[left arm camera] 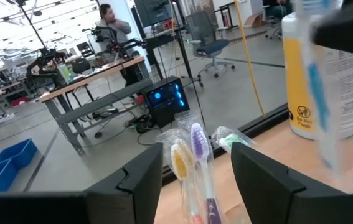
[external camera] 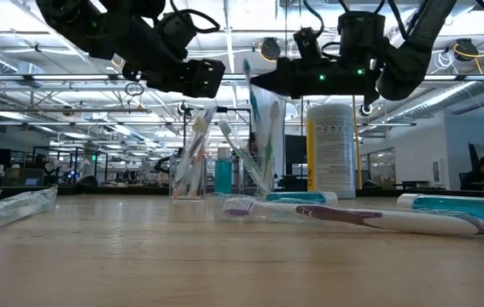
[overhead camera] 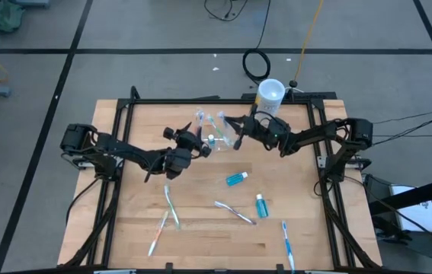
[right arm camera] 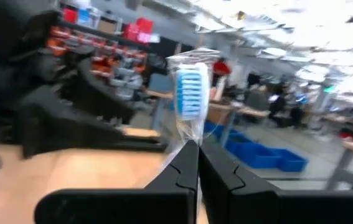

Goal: Pick & Place toothbrushing station
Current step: Put the top blue toothbrush into the transparent organizer

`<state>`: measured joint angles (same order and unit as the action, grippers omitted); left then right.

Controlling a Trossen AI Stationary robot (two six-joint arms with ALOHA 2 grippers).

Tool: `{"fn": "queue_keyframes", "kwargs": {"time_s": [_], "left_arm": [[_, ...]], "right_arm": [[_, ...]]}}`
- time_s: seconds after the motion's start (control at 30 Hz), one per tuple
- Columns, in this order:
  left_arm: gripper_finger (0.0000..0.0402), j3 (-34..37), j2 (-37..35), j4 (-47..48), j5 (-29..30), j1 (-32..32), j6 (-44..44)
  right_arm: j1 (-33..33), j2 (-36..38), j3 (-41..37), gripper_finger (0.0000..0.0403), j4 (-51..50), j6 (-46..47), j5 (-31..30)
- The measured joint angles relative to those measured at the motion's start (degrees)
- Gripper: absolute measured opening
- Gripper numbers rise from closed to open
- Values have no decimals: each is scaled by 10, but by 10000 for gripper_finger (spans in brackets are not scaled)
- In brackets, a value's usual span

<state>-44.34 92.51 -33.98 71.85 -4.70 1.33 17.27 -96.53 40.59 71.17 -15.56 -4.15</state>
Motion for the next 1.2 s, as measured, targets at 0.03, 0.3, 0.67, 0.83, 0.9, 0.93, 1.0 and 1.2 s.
{"fn": "queue_keyframes", "kwargs": {"time_s": [0.03,0.3,0.67,0.83,0.9,0.93,1.0,1.2], "left_arm": [[195,0,0,0,0,2,0],[196,0,0,0,-6,9,-3],[196,0,0,0,-34,9,-3],[196,0,0,0,-34,9,-3],[196,0,0,1,-34,9,-3],[196,0,0,1,-34,9,-3],[196,0,0,1,-34,9,-3],[195,0,0,1,-34,9,-1]], "right_arm": [[0,0,0,0,-10,10,10],[3,0,0,0,-107,8,10],[21,5,0,0,-173,61,-61],[39,5,1,0,-254,119,-17],[42,5,0,0,-279,115,-2],[42,5,1,0,-288,113,-3],[42,5,1,0,-291,108,-3],[39,3,-1,19,-249,77,0]]}}
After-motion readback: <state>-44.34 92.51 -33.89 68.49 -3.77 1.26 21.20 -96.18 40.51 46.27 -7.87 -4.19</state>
